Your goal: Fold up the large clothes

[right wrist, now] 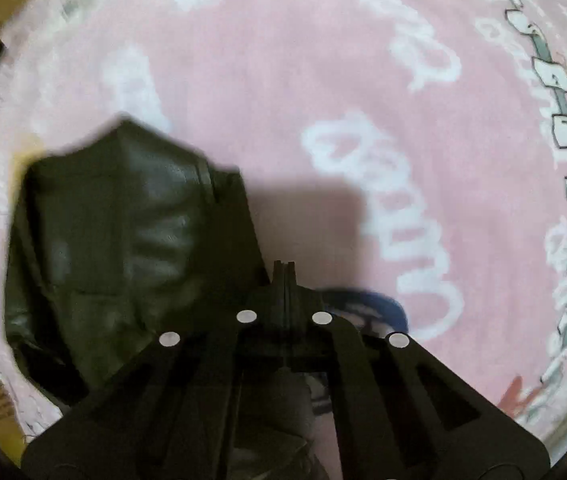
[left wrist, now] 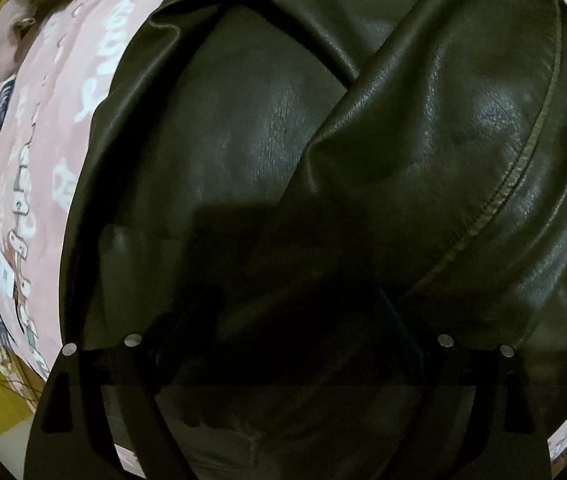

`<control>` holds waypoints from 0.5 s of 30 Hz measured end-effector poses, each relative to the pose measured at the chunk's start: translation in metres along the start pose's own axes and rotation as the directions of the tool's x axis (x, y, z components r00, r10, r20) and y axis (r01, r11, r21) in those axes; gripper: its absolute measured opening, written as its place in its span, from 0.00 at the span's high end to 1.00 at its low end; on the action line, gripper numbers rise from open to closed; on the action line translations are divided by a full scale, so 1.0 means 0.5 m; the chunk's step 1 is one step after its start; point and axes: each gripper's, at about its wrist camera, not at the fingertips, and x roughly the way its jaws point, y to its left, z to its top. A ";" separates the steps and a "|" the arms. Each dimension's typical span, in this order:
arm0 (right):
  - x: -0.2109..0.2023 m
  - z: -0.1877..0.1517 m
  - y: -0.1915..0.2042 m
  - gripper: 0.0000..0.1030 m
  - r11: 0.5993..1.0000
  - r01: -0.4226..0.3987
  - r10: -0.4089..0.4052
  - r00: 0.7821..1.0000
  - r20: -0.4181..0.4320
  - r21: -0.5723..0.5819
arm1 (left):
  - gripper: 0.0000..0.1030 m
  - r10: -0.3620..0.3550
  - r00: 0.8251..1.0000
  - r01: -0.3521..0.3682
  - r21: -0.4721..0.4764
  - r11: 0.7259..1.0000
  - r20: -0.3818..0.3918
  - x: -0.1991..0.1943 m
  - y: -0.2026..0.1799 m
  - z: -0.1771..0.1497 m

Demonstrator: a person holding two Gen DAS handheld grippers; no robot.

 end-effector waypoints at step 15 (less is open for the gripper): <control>0.025 -0.107 0.146 1.00 0.937 -0.138 0.081 0.980 -0.184 -0.321 | 0.19 0.115 0.993 -0.114 0.019 0.993 -0.011 -0.010 0.028 0.104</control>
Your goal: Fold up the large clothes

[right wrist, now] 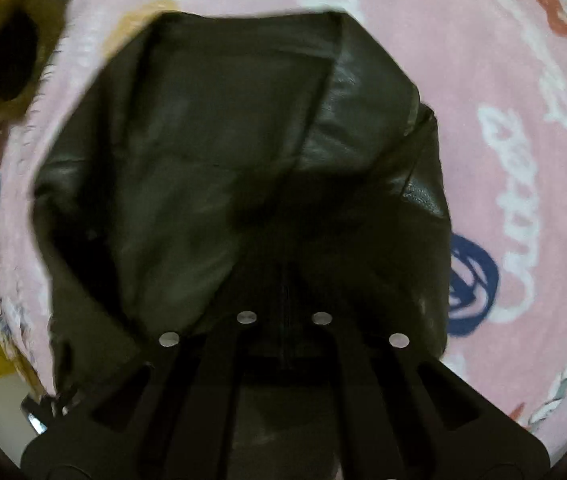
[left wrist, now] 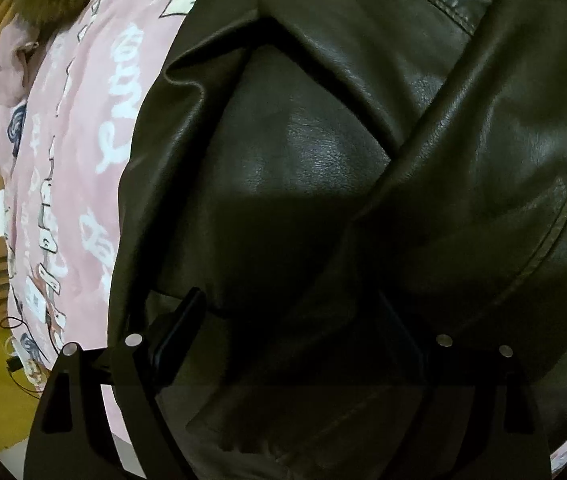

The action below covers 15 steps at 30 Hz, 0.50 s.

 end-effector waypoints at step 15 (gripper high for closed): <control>-0.083 -0.015 -0.029 0.97 0.982 -0.172 0.147 0.957 0.250 0.084 | 0.16 0.098 0.992 -0.101 0.034 0.994 0.079 -0.003 0.013 -0.031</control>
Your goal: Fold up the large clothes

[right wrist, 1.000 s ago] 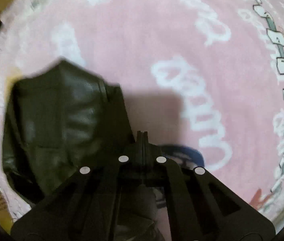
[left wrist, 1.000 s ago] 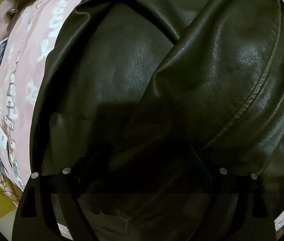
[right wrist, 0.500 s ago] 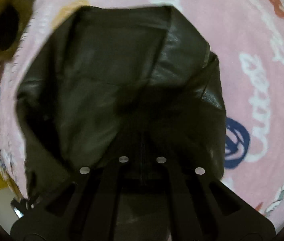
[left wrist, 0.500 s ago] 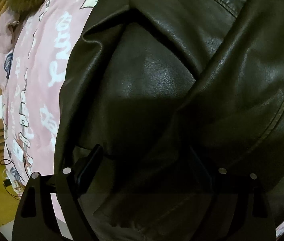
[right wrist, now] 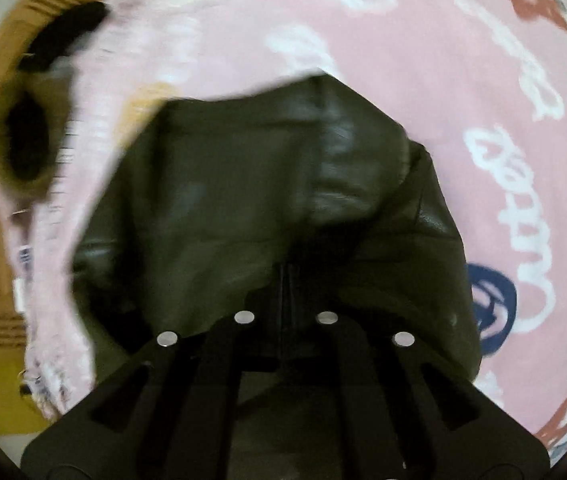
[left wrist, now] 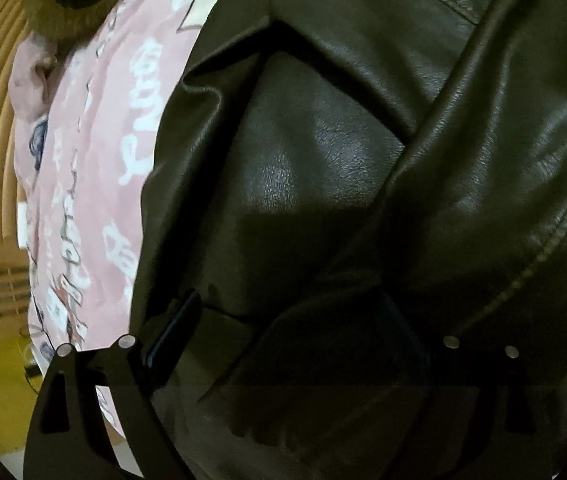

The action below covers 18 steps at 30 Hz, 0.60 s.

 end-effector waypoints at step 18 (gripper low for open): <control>-0.405 -0.821 0.274 0.24 0.958 0.284 -0.273 0.846 0.457 0.046 | 0.16 -0.298 0.927 0.256 0.193 0.947 0.227 -0.177 0.291 -0.267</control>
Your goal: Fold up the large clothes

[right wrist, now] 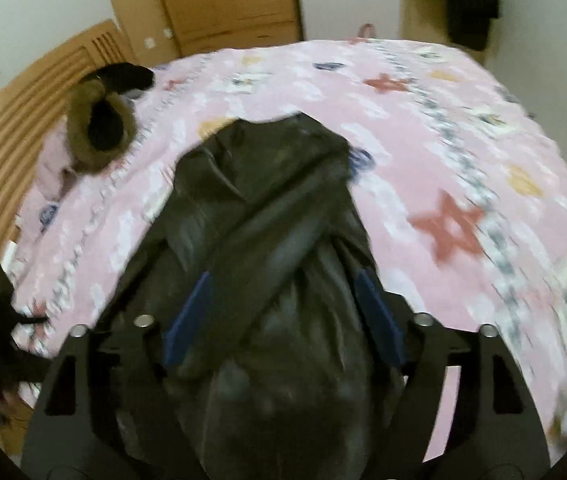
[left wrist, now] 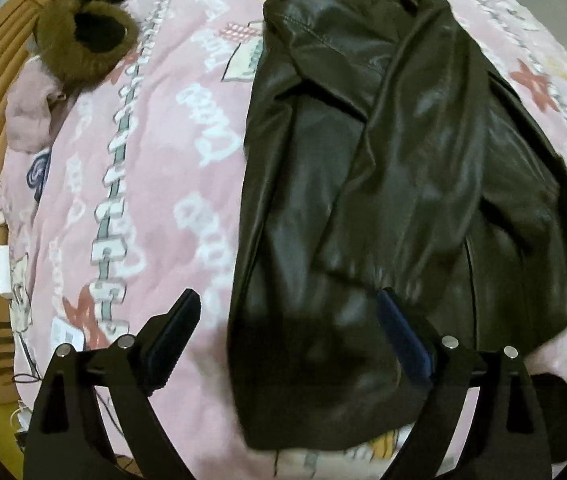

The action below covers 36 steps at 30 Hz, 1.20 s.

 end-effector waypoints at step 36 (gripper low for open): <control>0.177 -0.465 -0.300 0.16 0.955 -0.210 0.284 0.851 -0.441 0.209 | 0.14 -0.437 0.851 0.364 -0.273 0.890 -0.291 0.235 0.167 -0.263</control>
